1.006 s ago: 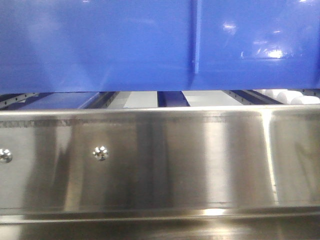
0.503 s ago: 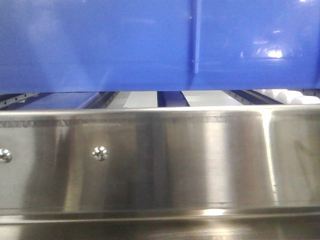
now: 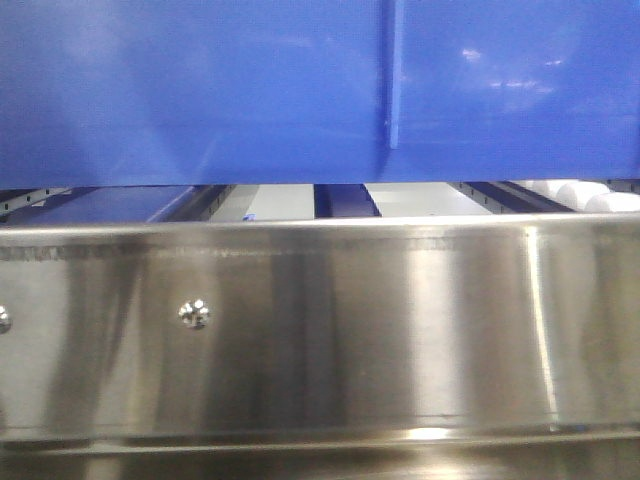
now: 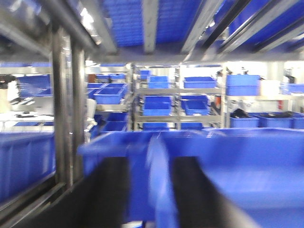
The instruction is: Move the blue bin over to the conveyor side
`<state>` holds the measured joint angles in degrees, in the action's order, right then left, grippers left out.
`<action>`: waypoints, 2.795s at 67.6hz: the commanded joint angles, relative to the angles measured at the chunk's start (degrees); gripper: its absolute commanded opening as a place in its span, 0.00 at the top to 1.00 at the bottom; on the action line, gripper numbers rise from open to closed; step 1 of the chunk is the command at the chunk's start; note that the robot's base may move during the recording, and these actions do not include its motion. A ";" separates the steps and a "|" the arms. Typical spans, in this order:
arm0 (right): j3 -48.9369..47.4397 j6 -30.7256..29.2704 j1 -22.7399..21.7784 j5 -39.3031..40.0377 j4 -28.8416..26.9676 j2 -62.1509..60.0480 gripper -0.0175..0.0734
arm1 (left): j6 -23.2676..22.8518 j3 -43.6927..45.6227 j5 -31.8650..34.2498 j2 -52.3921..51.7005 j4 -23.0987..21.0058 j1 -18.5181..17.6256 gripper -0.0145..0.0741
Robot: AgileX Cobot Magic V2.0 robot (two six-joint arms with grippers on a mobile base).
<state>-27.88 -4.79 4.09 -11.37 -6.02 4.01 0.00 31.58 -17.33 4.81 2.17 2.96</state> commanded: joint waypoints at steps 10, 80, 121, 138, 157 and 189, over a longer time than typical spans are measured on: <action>-12.40 -0.29 0.06 -0.77 0.48 11.46 0.19 | 0.00 15.62 -10.62 11.39 0.24 -2.85 0.32; -70.87 8.95 17.95 -58.60 6.71 70.00 0.19 | -6.19 52.92 -46.21 53.01 4.22 -7.91 0.25; -74.91 17.32 20.36 -58.60 10.55 81.48 0.19 | -6.19 58.01 -50.56 59.05 9.23 -7.91 0.25; -74.80 17.32 20.36 -58.60 13.13 84.86 0.19 | -6.19 58.01 -50.56 59.05 9.54 -7.91 0.25; -74.70 18.99 20.36 -58.60 13.13 86.71 0.19 | -6.19 58.01 -50.23 59.05 9.51 -8.02 0.25; -74.70 20.77 20.26 -58.60 13.13 86.71 0.19 | -5.37 59.73 -51.92 65.54 7.36 -4.74 0.25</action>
<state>-102.29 15.74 24.26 -70.59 6.02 90.77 -5.96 89.89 -68.56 68.57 10.39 -3.52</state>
